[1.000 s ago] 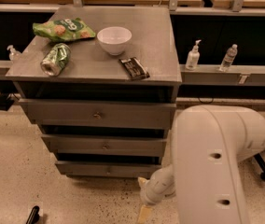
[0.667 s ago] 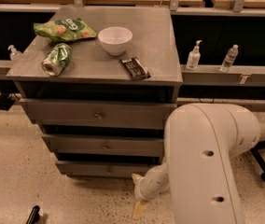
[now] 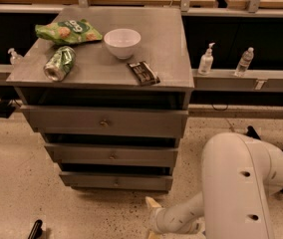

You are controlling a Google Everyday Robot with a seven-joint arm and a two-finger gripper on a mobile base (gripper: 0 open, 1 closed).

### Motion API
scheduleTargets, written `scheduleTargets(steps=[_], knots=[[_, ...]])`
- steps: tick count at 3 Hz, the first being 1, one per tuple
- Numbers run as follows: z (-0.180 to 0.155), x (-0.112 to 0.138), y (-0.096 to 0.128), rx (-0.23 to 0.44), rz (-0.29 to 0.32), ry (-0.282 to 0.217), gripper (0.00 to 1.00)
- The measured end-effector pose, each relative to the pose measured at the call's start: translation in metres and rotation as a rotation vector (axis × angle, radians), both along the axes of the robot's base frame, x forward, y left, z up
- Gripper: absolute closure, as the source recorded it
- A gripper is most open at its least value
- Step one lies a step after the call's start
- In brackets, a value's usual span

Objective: Open bottom drawer

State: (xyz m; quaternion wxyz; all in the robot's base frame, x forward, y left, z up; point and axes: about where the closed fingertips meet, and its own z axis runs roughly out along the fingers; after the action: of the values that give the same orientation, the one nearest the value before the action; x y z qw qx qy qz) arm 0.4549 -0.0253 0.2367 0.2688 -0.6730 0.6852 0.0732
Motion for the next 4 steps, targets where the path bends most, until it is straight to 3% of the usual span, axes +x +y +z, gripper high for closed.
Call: scheduleTargets(steps=[1, 2, 4], knots=[[-0.02, 0.028, -0.015, 0.097, -0.177, -0.241, 0.0], [-0.022, 0.032, -0.007, 0.096, -0.143, -0.217, 0.0], [-0.029, 0.098, -0.007, 0.226, -0.164, -0.223, 0.0]])
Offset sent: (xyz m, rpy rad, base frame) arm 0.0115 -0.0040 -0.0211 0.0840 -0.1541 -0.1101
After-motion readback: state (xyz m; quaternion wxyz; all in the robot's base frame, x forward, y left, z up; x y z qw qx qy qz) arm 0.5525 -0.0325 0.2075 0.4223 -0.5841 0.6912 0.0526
